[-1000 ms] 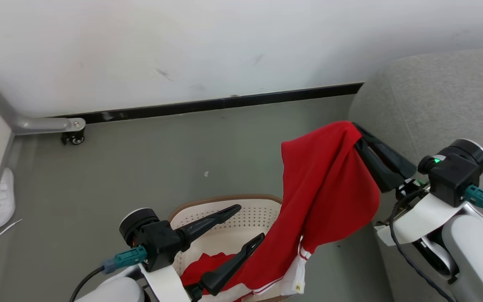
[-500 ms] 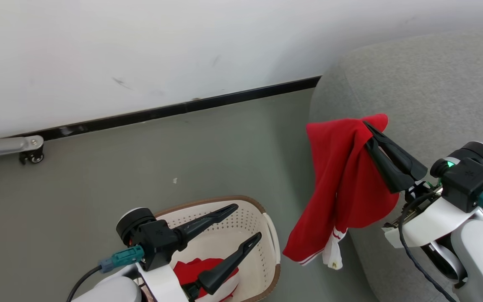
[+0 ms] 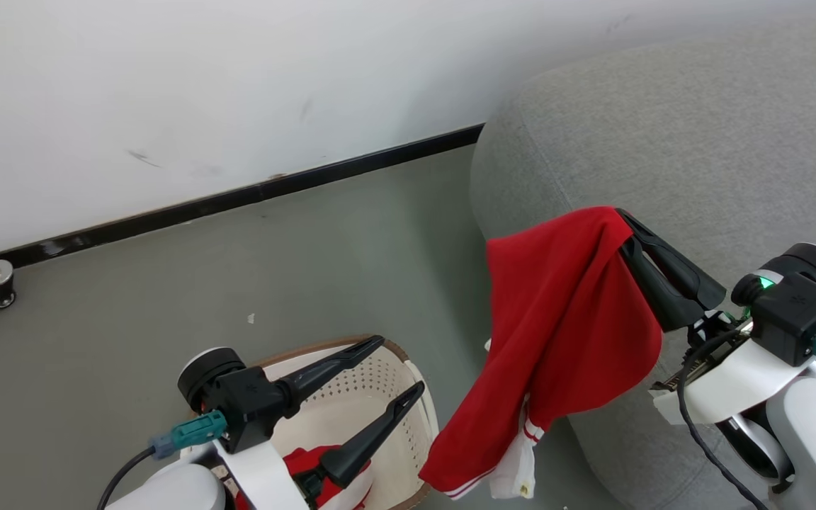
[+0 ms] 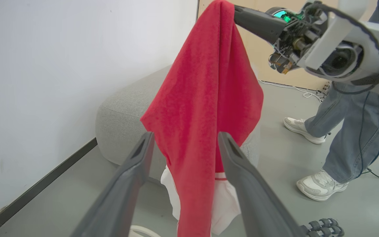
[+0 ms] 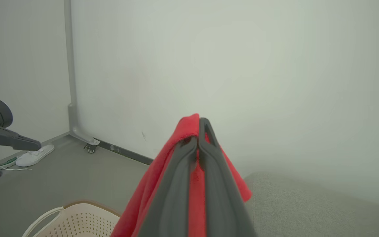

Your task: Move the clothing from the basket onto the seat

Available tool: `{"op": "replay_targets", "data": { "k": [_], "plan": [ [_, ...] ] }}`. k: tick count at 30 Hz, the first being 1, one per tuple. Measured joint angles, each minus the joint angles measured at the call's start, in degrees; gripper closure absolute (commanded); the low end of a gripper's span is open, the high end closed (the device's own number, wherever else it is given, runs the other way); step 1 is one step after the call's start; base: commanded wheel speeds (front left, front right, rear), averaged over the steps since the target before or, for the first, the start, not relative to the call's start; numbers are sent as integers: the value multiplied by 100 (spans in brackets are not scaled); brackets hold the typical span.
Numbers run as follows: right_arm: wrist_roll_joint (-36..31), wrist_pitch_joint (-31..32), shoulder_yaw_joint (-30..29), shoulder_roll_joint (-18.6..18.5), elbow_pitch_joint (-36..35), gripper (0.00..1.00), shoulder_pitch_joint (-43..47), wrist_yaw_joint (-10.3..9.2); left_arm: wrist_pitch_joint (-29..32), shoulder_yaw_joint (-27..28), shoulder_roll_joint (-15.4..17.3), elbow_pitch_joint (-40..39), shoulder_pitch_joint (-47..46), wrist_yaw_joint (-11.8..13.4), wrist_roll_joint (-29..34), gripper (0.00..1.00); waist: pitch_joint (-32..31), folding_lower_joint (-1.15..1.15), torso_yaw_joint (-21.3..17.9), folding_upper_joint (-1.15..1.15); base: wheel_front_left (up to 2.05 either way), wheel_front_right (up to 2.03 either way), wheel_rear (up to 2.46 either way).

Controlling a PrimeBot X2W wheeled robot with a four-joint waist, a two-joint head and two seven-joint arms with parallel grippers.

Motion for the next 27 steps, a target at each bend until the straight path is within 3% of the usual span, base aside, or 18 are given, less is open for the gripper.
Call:
{"op": "replay_targets", "data": {
  "k": [14, 27],
  "plan": [
    [33, -1, -181, -62, -99, 100, -38, 0, -49, 91, 113, -73, 115, 130, -4, 0, 58, 0, -355, 0, 0, 0, 0],
    [474, -1, -982, -325, 148, 100, -688, 0, -14, 31, 137, -166, 125, 156, 3, 0, 198, 0, -364, 0, 0, 0, 0]
  ]
}}
